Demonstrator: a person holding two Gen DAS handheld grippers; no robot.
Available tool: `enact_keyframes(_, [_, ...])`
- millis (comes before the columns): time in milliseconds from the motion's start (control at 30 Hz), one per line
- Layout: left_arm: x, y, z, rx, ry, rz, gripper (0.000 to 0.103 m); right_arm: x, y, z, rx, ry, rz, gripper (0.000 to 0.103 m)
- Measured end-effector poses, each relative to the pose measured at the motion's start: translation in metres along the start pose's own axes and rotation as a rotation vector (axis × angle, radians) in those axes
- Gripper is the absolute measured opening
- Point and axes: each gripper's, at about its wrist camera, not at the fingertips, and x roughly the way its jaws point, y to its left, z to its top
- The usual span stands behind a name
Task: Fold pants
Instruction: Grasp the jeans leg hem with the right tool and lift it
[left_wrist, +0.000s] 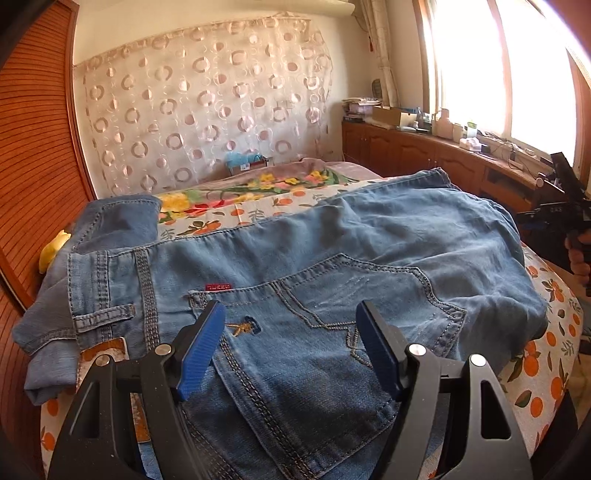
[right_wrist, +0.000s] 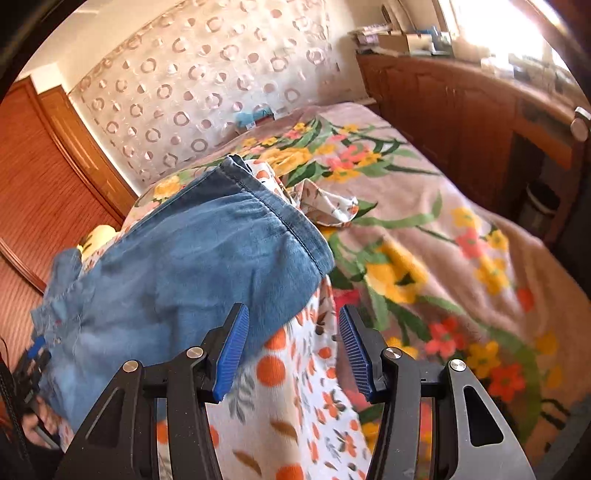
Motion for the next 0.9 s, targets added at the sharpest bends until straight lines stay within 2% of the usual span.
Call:
enact_keyframes(233, [-0.002,0.008,-0.001,-0.045,-0.014,0.013,0.074,0.021,-0.020,0.013,0.114,0.049,0.074,0.052])
enact_keyframes(267, [-0.003,0.009,0.000,-0.050,-0.017,0.012,0.074,0.021,-0.022,0.014,0.126,0.050,0.084,0.040])
enact_keyframes(300, [-0.004,0.010,0.000,-0.057,-0.020,0.012,0.074,0.022,-0.022,0.016,0.131,0.045,0.087,0.033])
enact_keyframes(367, [-0.008,0.012,-0.001,-0.068,-0.031,0.008,0.074,0.017,-0.018,0.019,0.125,0.020,0.077,0.009])
enact_keyframes(433, [-0.013,0.013,-0.002,-0.070,-0.037,0.002,0.074,0.008,-0.007,0.023,0.091,-0.017,0.065,0.005])
enact_keyframes(600, [-0.030,0.018,-0.001,-0.077,-0.022,0.014,0.074,-0.025,0.040,0.035,-0.007,-0.090,0.079,0.004])
enact_keyframes(733, [-0.055,0.031,0.004,-0.097,-0.046,0.027,0.074,-0.045,0.096,0.042,-0.092,-0.117,0.160,0.004])
enact_keyframes(900, [-0.087,0.054,0.008,-0.118,-0.089,0.071,0.074,-0.050,0.188,0.027,-0.242,-0.094,0.288,0.004])
